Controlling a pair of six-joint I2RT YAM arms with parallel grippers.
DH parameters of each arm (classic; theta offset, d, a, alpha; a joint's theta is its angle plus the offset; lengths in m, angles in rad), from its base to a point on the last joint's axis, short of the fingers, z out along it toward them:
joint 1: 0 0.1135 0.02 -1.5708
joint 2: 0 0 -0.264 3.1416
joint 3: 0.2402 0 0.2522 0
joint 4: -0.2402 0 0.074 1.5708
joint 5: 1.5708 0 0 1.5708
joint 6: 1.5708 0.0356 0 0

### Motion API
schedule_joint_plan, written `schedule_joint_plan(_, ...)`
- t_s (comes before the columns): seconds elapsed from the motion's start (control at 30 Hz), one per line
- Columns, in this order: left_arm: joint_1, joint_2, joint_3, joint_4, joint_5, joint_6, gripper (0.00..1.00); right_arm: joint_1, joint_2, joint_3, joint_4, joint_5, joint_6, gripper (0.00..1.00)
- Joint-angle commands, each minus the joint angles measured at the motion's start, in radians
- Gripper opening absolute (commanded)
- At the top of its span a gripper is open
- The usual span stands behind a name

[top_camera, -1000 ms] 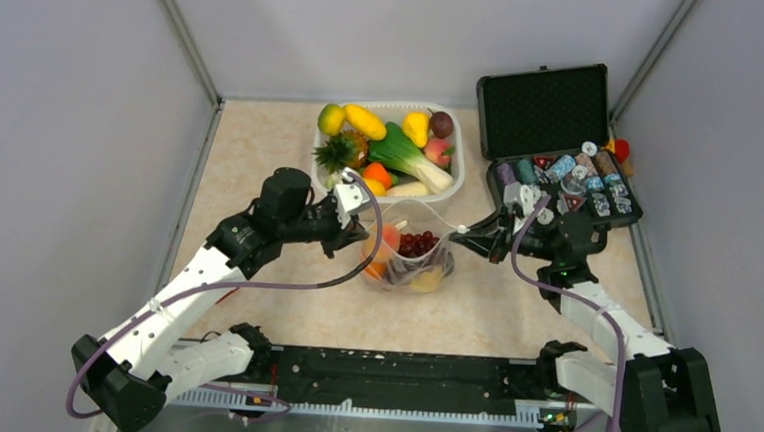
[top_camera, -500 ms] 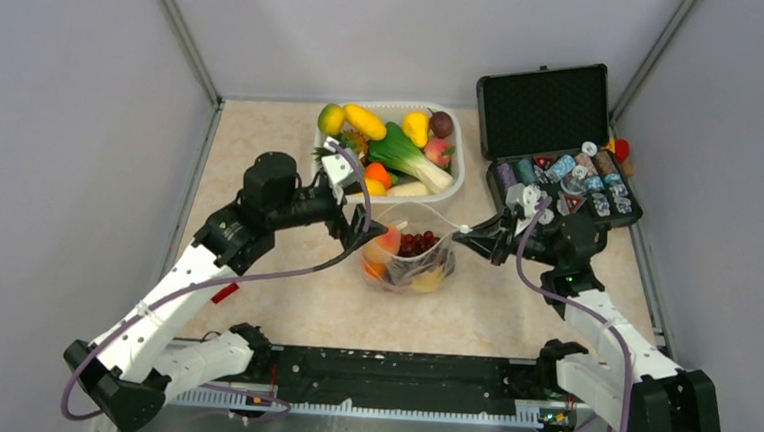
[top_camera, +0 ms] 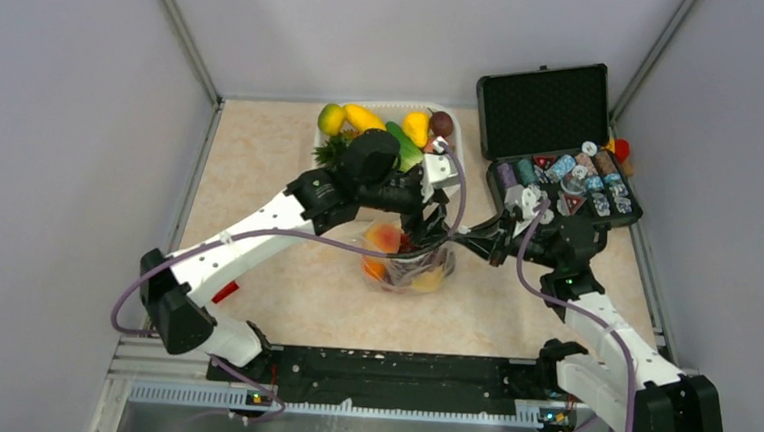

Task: Place the food in the zip-top bag and seal the zipper
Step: Adjust the zipper food storage bag at the center of the board.

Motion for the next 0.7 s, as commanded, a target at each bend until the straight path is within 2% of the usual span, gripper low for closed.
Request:
schedule_joint_plan(0.0, -0.014, 0.07, 0.087, -0.018, 0.026, 0.045, 0.74, 0.008, -0.043, -0.005, 0.031, 0.008, -0.016, 0.0)
schedule_joint_plan(0.33, -0.032, 0.156, 0.121, -0.013, 0.025, 0.053, 0.52, 0.008, -0.06, -0.018, 0.022, 0.017, -0.014, 0.0)
schedule_joint_plan(0.53, -0.042, 0.172, 0.124, -0.026, 0.048, 0.072, 0.31, 0.008, -0.062, -0.014, 0.011, 0.024, -0.022, 0.0)
schedule_joint_plan(0.6, -0.043, 0.176, 0.128, -0.056, 0.042, 0.096, 0.32, 0.008, -0.063, -0.012, 0.007, 0.026, -0.025, 0.0)
schedule_joint_plan(0.67, -0.043, 0.174, 0.128, -0.092, 0.039, 0.134, 0.42, 0.008, -0.063, -0.01, 0.002, 0.027, -0.025, 0.0)
